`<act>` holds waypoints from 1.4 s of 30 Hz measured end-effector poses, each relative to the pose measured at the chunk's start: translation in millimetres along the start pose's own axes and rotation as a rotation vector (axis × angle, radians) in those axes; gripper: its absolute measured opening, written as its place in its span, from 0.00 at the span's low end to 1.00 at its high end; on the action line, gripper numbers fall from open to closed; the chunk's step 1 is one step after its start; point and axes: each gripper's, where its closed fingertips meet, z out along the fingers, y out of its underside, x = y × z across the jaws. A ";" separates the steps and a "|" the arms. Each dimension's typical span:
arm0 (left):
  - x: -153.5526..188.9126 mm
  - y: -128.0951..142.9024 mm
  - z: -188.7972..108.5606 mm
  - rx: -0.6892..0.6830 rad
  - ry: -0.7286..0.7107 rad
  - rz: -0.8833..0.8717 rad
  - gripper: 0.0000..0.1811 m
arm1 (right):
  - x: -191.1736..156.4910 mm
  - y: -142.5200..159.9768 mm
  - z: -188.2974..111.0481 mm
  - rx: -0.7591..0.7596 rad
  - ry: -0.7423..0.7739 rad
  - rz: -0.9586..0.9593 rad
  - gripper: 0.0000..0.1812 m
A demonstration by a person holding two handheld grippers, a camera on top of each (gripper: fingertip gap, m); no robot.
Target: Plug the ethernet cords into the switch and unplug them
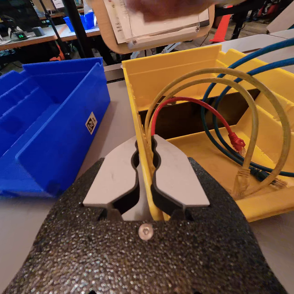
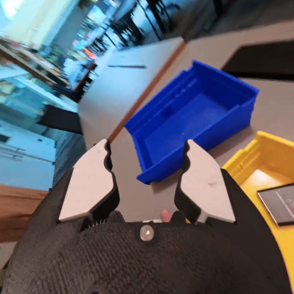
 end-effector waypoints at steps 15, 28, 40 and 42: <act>-0.3 2.5 -8.0 0.040 0.056 -0.049 0.12 | 70.8 55.9 89.4 -0.340 0.467 0.165 0.36; -1.3 1.1 -8.9 0.086 0.104 -0.063 0.16 | 99.5 101.2 127.6 -0.536 0.552 0.112 0.36; -6.2 2.9 -10.2 0.082 0.093 0.042 0.12 | 110.9 93.0 137.1 -0.507 0.514 0.091 0.19; -7.6 3.3 -10.2 0.080 0.073 0.069 0.12 | 101.7 63.5 130.1 -0.477 0.488 0.043 0.20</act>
